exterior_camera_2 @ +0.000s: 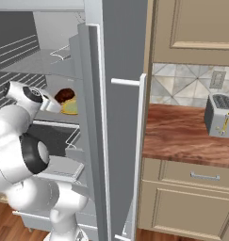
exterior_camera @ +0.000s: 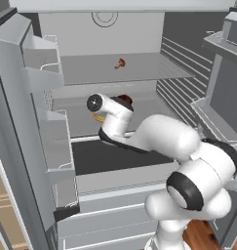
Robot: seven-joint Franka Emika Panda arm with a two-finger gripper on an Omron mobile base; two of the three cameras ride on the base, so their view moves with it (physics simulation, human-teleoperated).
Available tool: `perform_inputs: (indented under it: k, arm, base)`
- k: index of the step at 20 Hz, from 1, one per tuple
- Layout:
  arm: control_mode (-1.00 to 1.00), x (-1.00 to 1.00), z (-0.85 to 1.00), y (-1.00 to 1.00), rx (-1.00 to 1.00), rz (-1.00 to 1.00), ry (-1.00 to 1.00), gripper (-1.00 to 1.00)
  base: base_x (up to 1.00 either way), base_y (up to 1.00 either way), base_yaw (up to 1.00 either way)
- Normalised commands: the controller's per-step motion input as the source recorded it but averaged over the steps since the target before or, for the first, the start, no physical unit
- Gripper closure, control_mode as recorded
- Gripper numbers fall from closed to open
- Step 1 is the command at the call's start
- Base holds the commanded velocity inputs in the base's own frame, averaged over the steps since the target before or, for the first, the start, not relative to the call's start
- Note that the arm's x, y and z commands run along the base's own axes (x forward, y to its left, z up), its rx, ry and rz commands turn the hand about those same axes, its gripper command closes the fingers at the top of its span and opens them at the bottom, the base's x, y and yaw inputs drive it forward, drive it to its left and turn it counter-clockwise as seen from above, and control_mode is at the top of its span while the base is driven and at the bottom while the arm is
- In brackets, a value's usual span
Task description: Transport the steak from the fridge to the microwave and turn on the microwave.
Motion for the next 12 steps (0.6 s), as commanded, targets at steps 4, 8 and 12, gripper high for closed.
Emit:
perform_inputs:
  k: [4, 8, 12]
  arm:
    - [-1.0, -0.89, 0.0, -0.01, 0.0, -0.08, 0.03, 1.0]
    - [-1.0, -0.98, 0.0, -0.3, 0.04, -0.07, 0.0, 1.0]
    - [-1.0, -0.98, 0.0, -0.48, 0.08, -0.04, 0.0, 1.0]
  base:
    - [0.0, 0.0, 0.0]
    - [0.0, 0.0, 0.0]
    - [0.0, 0.0, 0.0]
